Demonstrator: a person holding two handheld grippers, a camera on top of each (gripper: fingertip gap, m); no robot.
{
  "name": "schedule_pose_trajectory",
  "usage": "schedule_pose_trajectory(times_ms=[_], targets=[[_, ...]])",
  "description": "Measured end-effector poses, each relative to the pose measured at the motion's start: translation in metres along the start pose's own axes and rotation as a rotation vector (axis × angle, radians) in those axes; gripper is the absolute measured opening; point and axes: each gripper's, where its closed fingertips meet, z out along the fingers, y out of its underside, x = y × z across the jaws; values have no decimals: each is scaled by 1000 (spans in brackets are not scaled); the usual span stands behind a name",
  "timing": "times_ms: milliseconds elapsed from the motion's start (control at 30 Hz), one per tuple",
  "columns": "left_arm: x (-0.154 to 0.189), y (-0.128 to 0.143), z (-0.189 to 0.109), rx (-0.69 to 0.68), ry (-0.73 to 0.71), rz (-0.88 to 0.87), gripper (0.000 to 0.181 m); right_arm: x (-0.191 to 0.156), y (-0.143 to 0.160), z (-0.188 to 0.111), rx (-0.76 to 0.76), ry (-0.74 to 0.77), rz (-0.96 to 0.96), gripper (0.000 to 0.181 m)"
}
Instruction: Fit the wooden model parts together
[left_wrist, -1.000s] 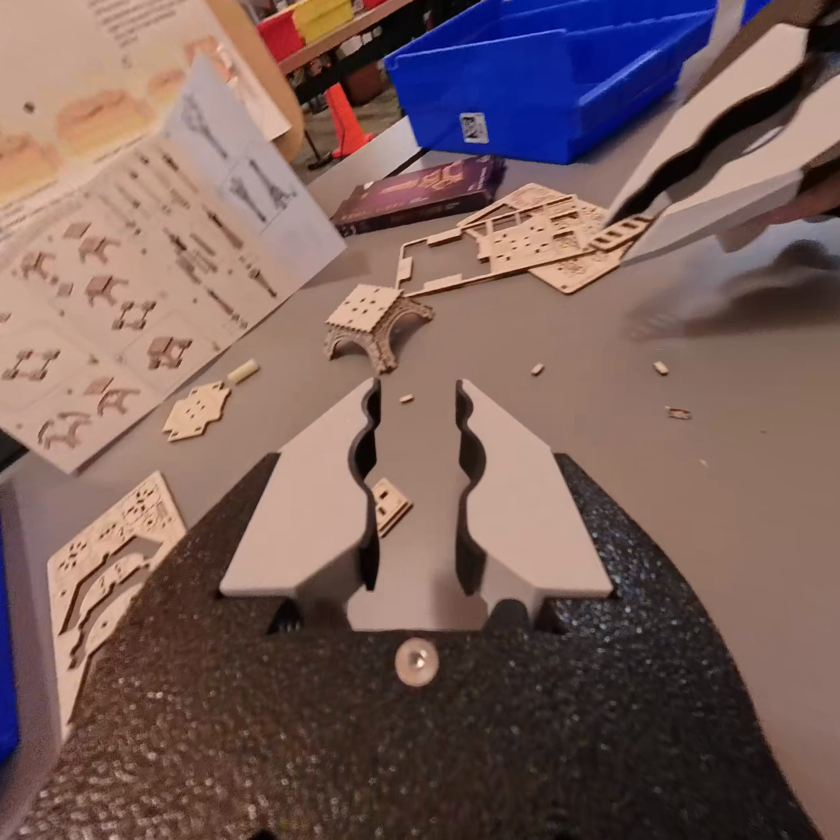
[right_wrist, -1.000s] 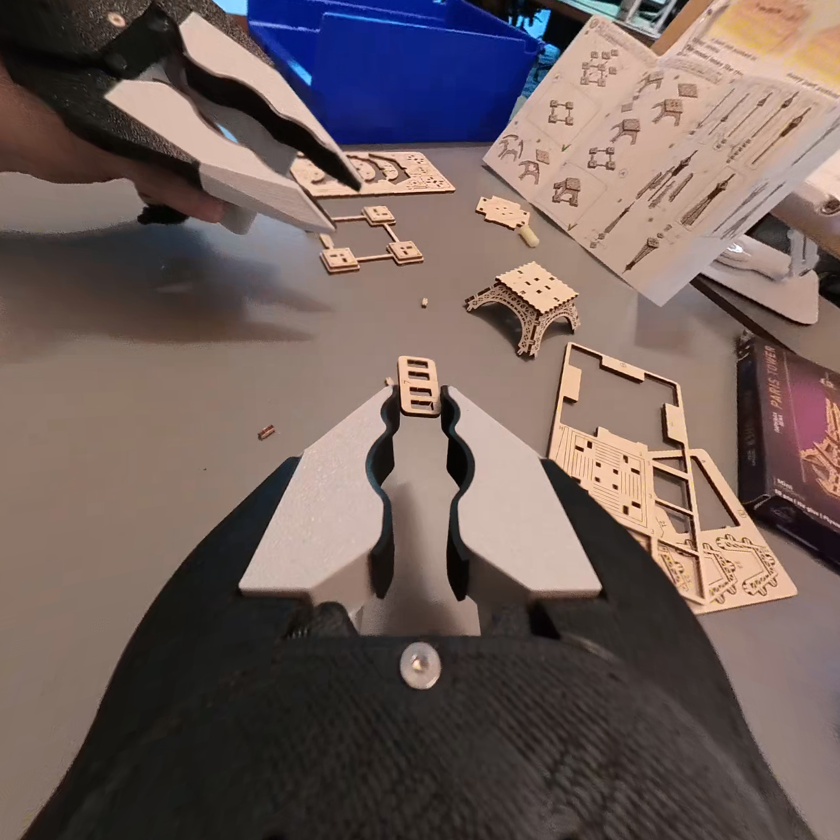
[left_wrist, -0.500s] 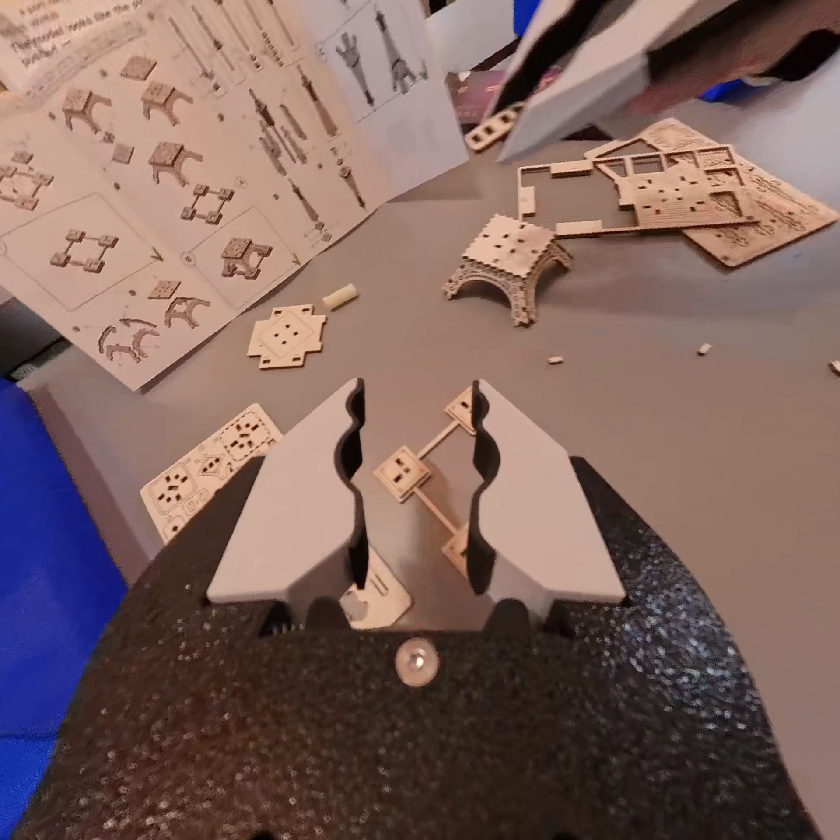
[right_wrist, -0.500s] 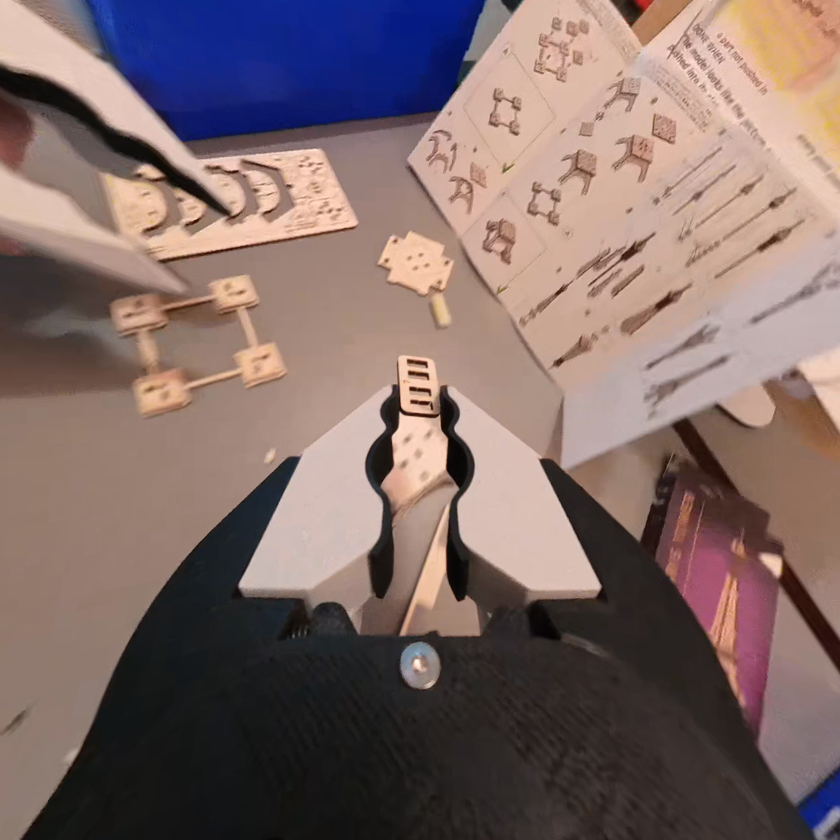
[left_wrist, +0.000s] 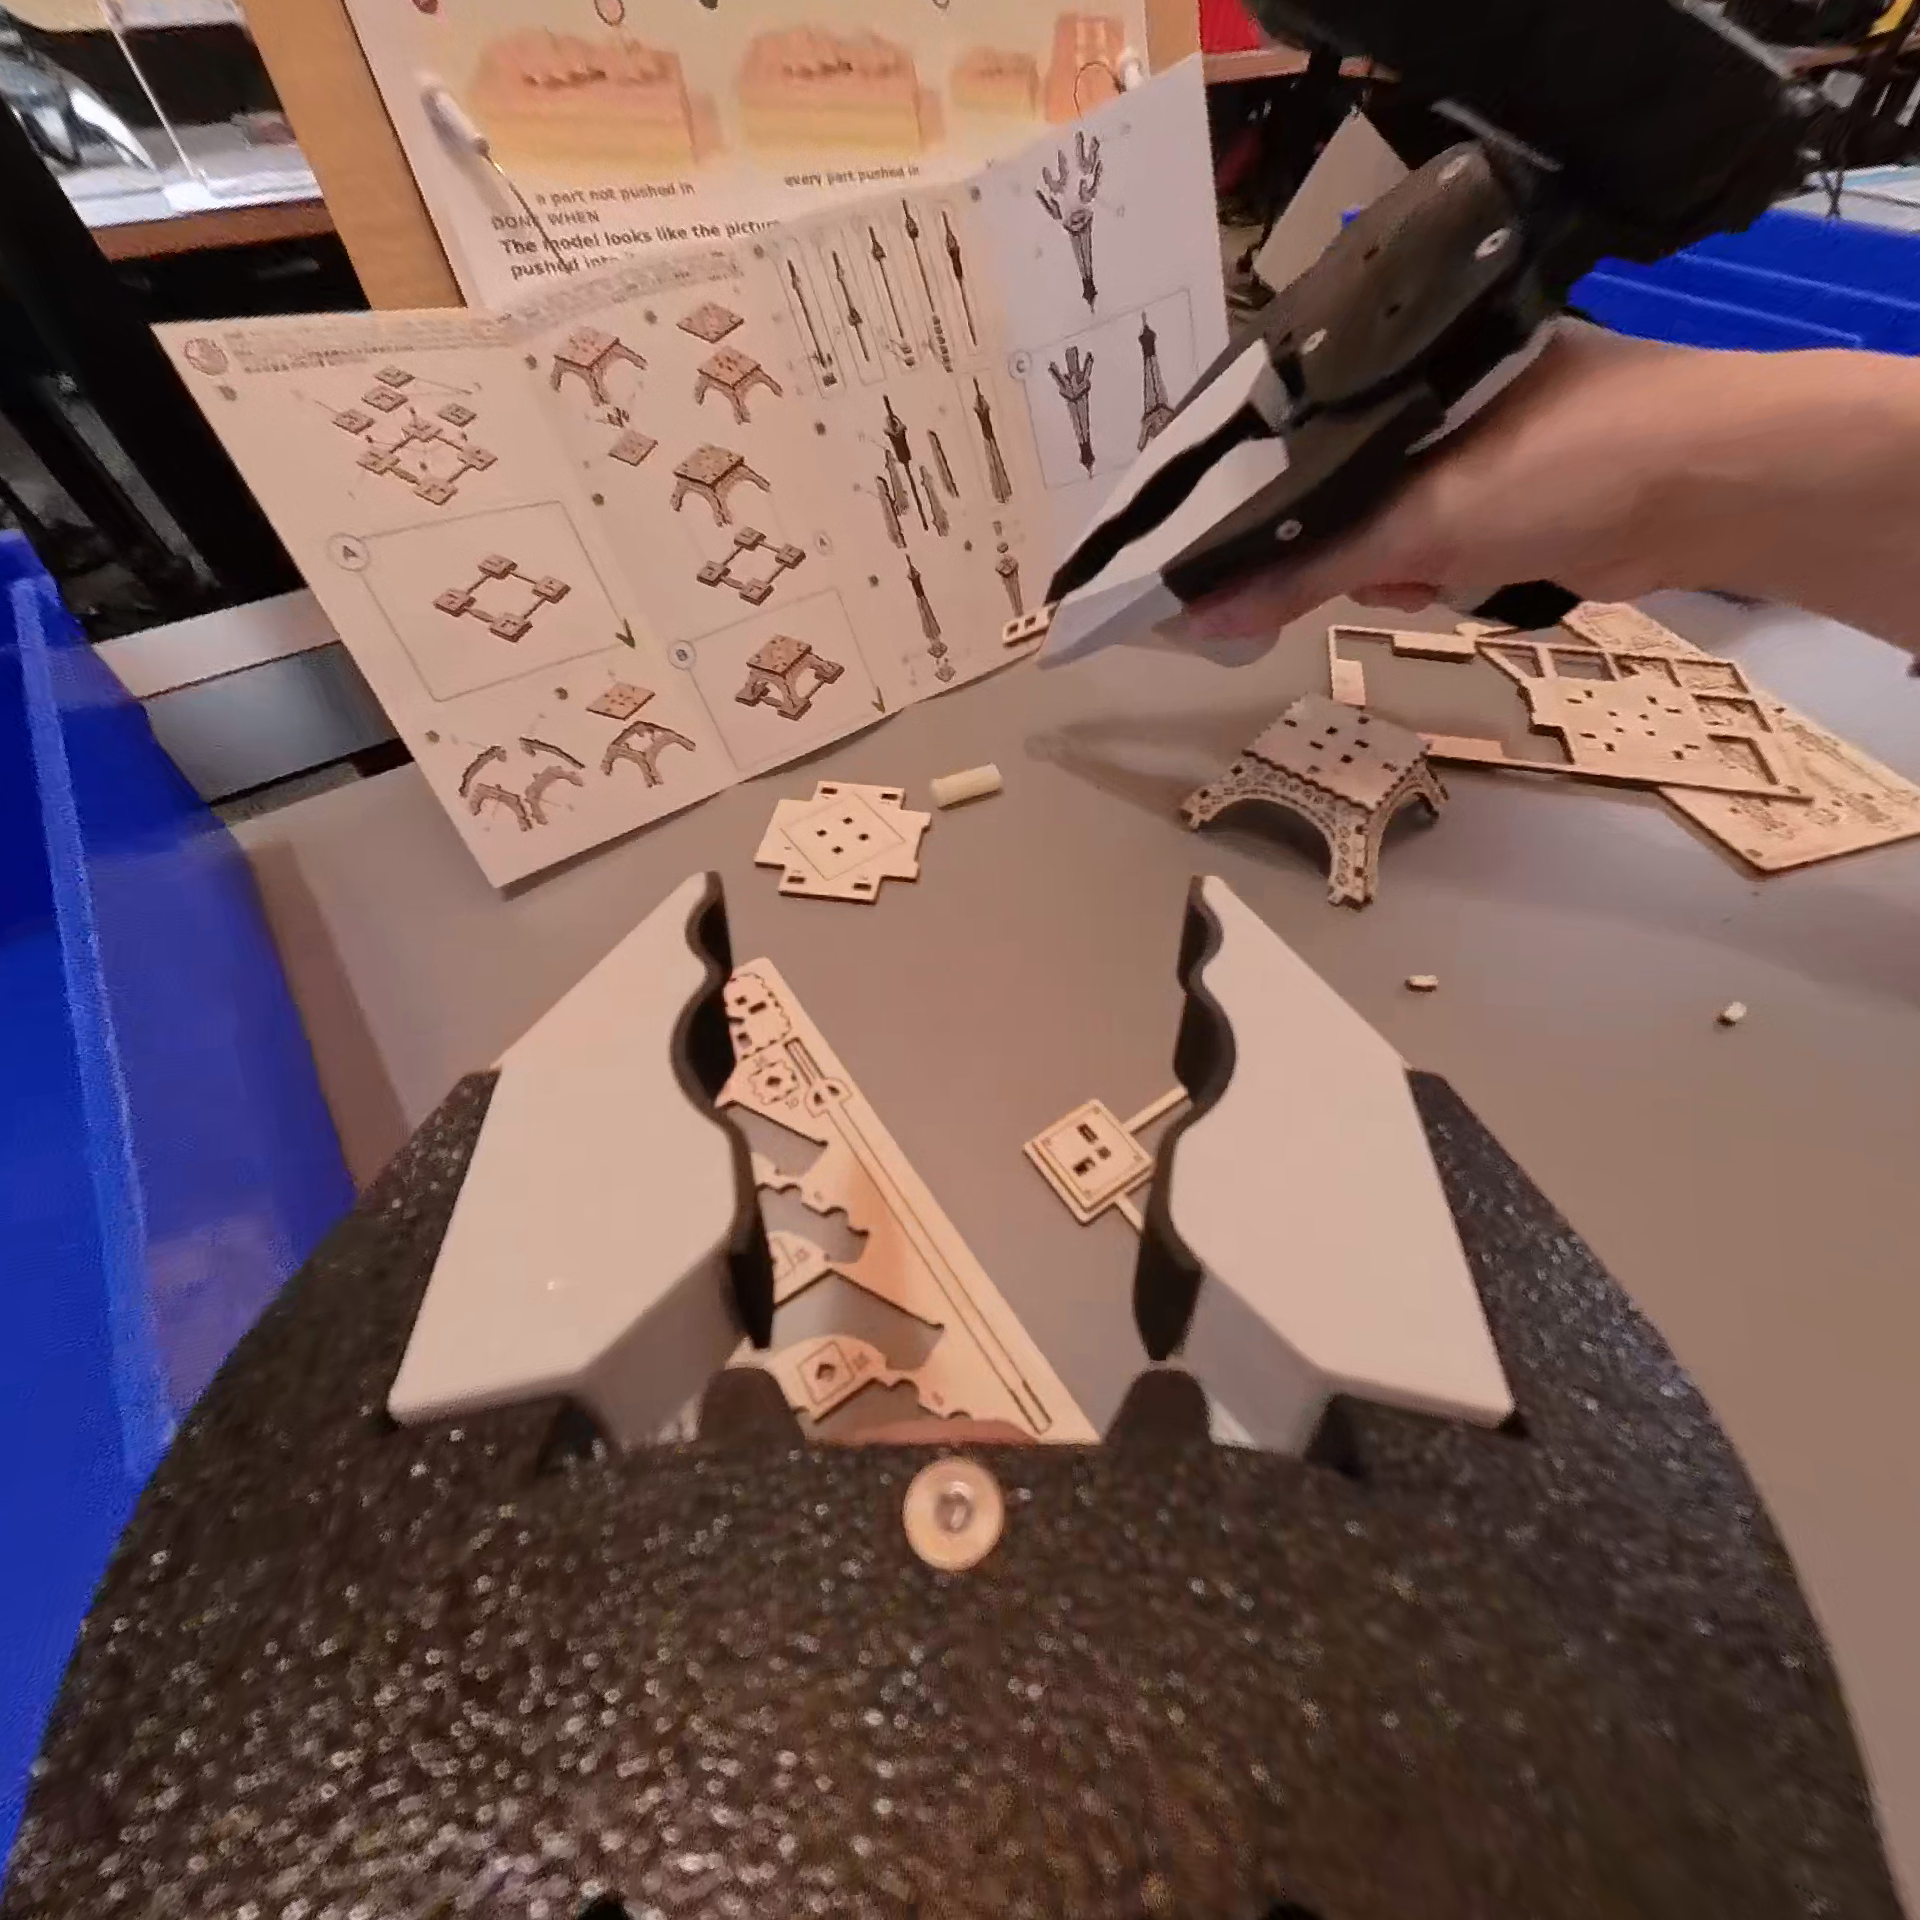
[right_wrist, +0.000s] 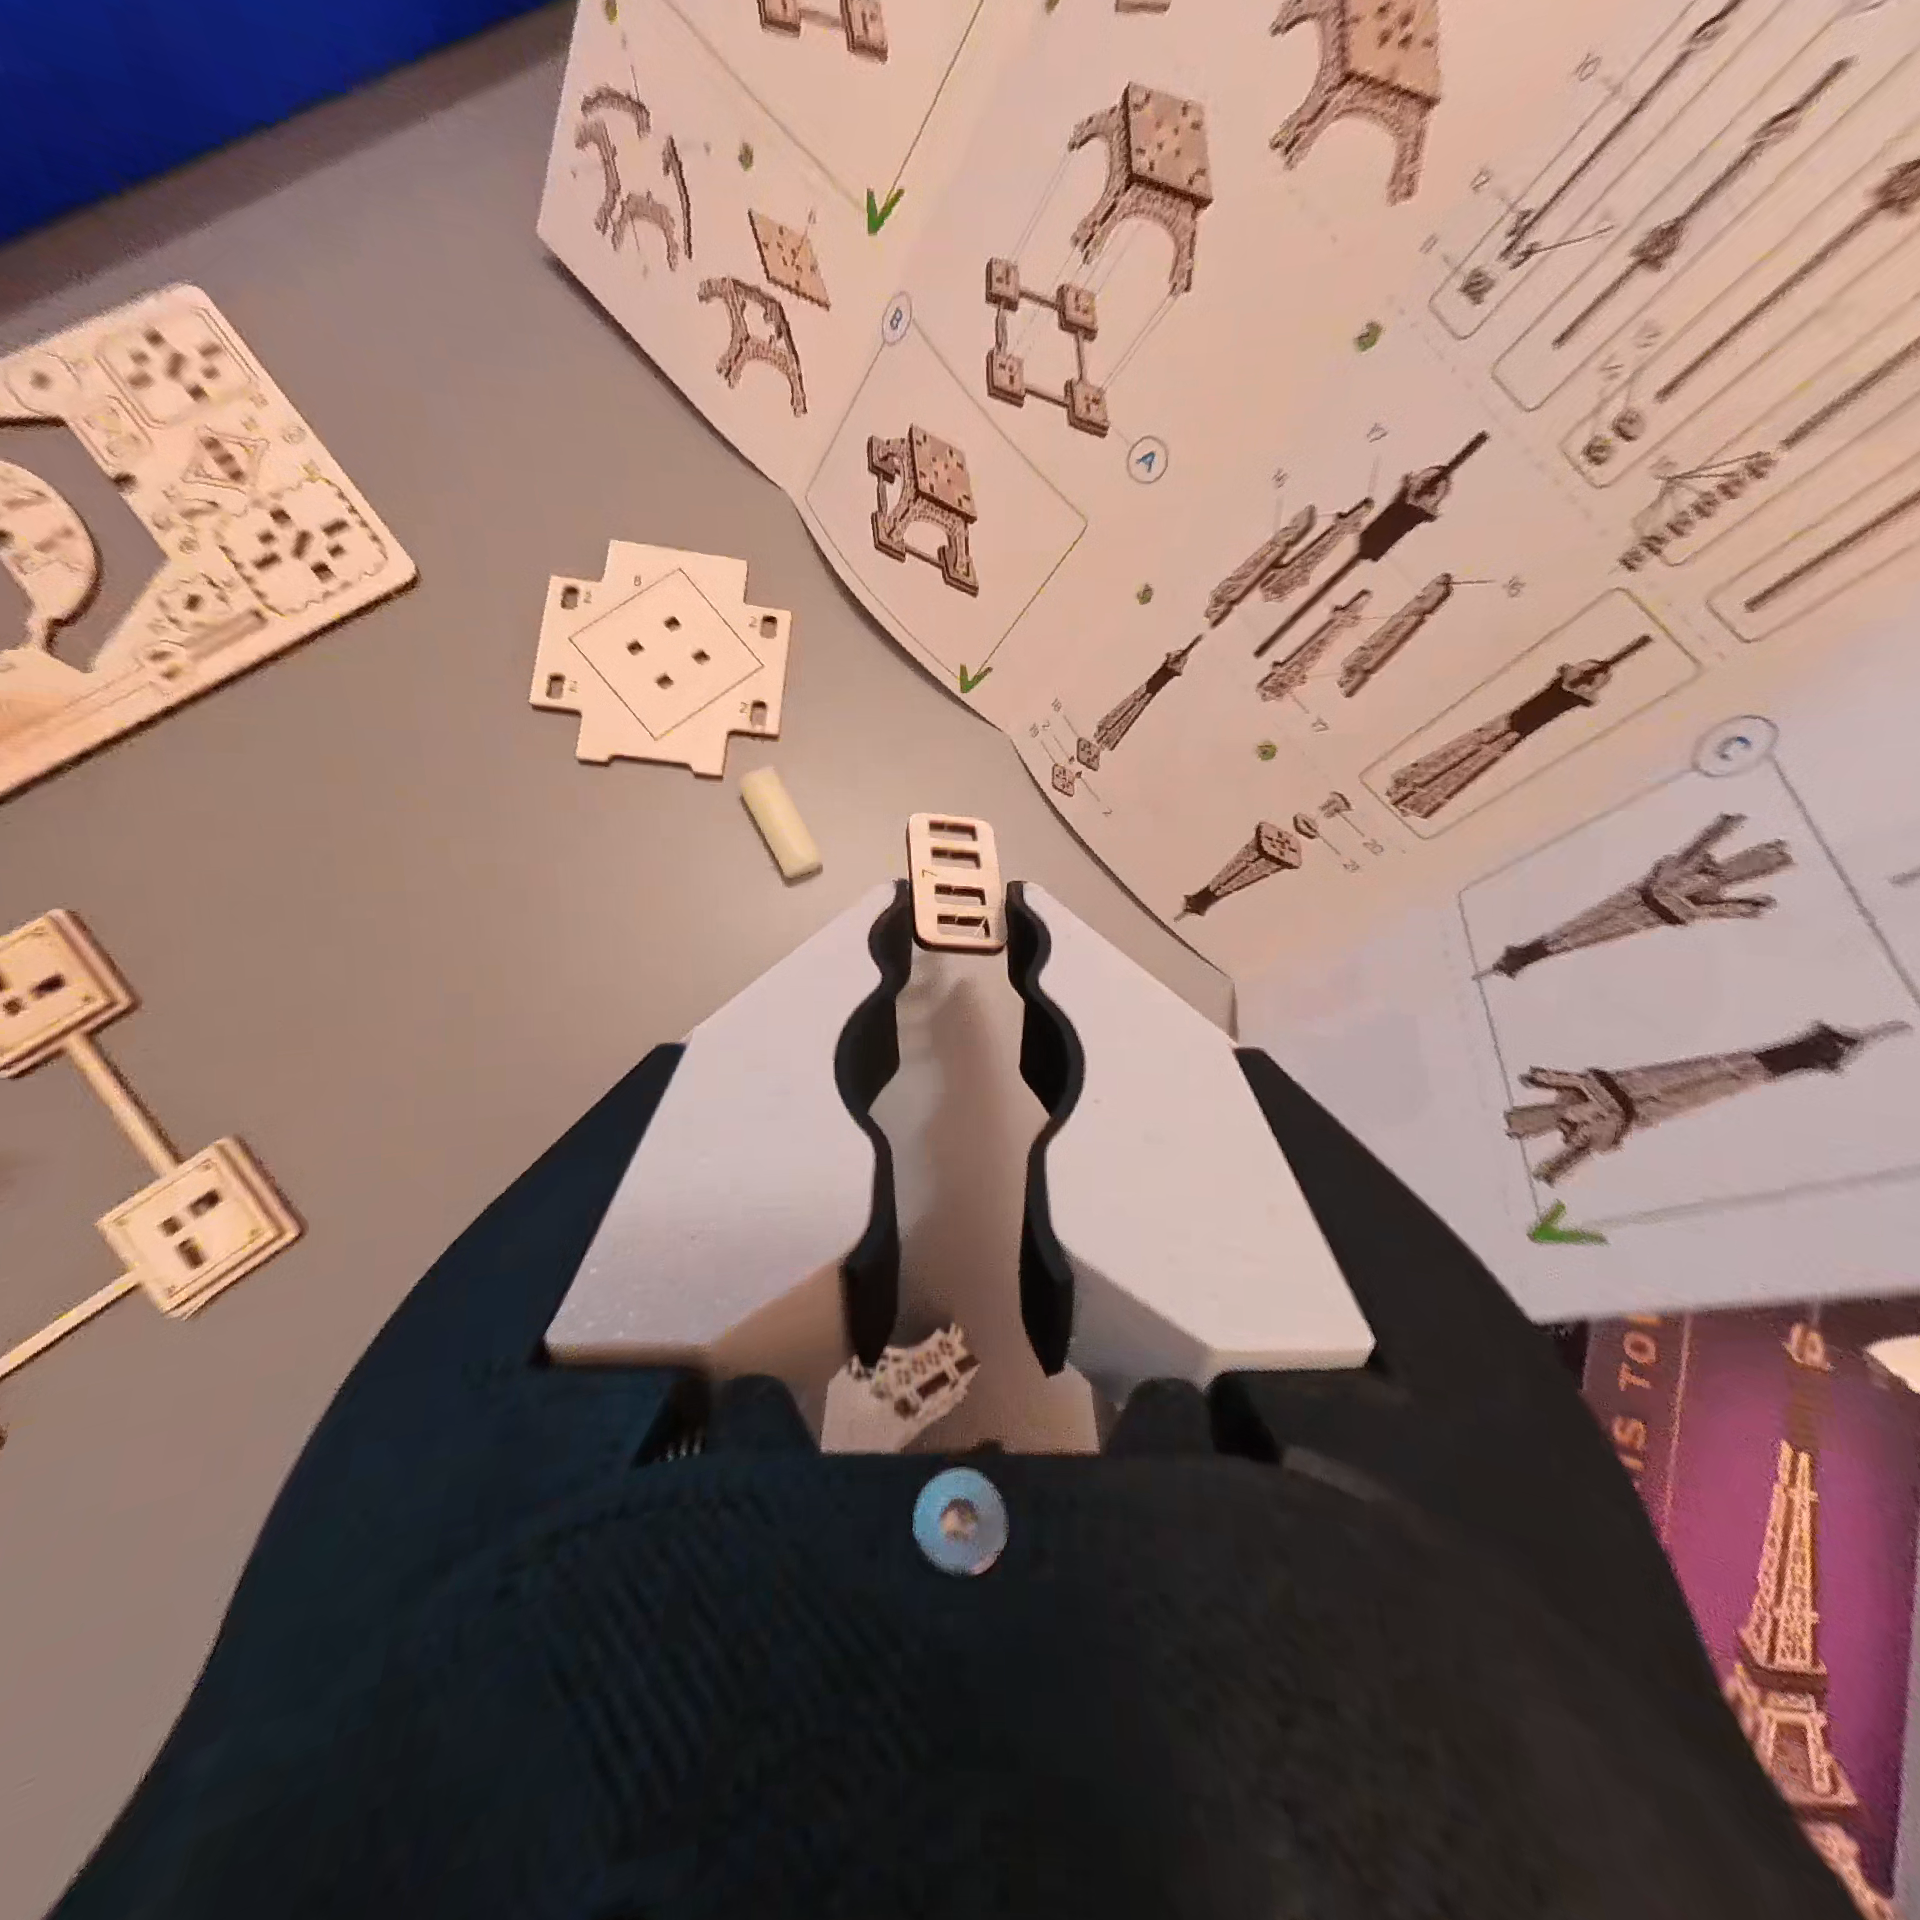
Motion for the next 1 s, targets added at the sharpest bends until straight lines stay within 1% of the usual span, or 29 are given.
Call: schedule_pose_trajectory(times_ms=[100,200,300,500,700,800,933,1000], targets=[[-4,12,-1,-45,-16,20,83,-2,5,16,-68,24,-64,16],[-4,23,-2,-94,-21,29,81,-3,2,25,-75,38,-71,16],[0,30,-1,-138,-7,18,79,-8,0,33,-87,3,-75,16],[7,31,0,-149,13,53,79,-11,-13,43,-76,34,-193,16],[2,30,-1,-139,-3,34,78,-18,-16,54,-68,-6,-152,16],[3,30,-1,-135,4,19,77,-24,-26,57,-31,-34,-126,16],[3,30,-1,-138,0,35,77,-42,-49,58,50,-89,-180,15],[3,28,-1,-129,0,38,77,-54,-55,65,40,-122,-205,16]])
